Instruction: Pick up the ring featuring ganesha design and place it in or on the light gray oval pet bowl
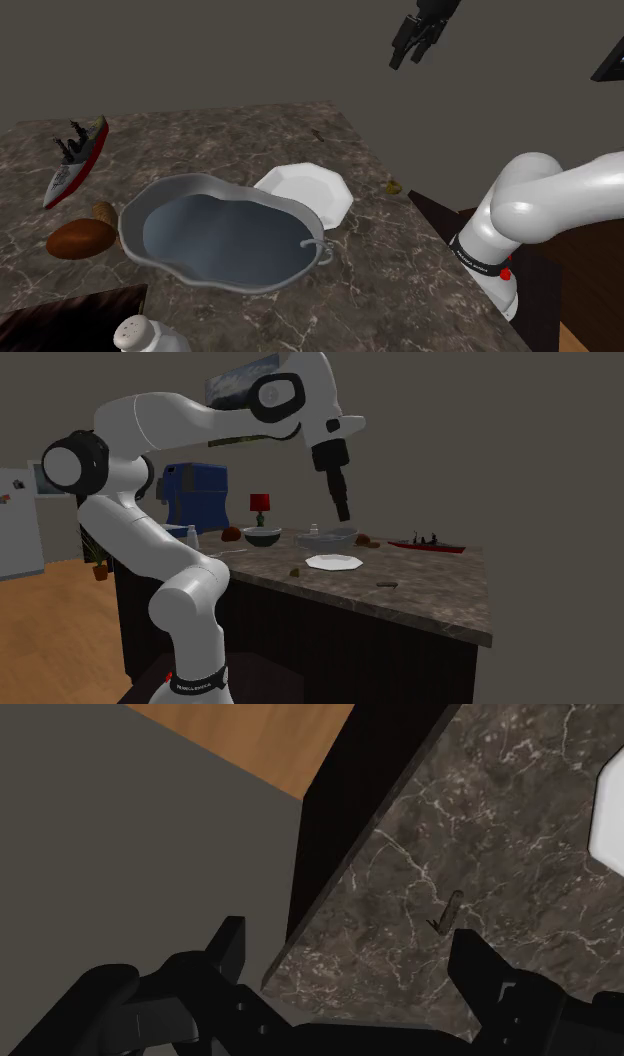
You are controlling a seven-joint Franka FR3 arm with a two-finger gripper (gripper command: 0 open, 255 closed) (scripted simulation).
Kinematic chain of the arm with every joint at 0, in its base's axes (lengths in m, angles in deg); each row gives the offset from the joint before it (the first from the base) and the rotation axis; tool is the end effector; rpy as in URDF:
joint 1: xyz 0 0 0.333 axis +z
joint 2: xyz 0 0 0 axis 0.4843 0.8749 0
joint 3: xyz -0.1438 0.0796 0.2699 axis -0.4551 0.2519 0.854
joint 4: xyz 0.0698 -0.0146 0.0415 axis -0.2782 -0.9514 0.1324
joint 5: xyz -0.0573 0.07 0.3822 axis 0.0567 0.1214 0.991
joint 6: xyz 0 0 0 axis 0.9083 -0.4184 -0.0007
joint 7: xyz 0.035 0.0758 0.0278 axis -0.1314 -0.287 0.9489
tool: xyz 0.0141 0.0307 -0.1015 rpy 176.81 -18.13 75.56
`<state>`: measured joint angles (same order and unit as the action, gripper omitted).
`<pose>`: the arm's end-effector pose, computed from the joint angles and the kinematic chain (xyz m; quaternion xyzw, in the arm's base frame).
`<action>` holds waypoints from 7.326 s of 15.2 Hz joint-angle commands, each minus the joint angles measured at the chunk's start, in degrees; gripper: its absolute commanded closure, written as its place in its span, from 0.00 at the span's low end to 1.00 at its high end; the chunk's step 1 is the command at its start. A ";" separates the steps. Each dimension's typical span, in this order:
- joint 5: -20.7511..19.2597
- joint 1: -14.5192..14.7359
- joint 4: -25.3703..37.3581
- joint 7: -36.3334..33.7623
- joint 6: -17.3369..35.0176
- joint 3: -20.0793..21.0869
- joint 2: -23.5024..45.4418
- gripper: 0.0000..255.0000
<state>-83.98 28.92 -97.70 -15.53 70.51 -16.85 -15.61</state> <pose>0.3064 -0.0206 0.6591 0.9902 -0.0643 0.1236 0.0024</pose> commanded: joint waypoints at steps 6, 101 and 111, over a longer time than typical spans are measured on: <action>2.97 1.47 -9.79 -4.11 1.86 3.93 -8.31 0.00; 15.94 -5.67 20.76 -41.40 5.99 51.03 17.67 1.00; 4.00 -18.15 31.32 -53.33 9.07 72.35 33.73 1.00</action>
<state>-79.92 10.83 -65.61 -68.63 78.72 55.21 18.06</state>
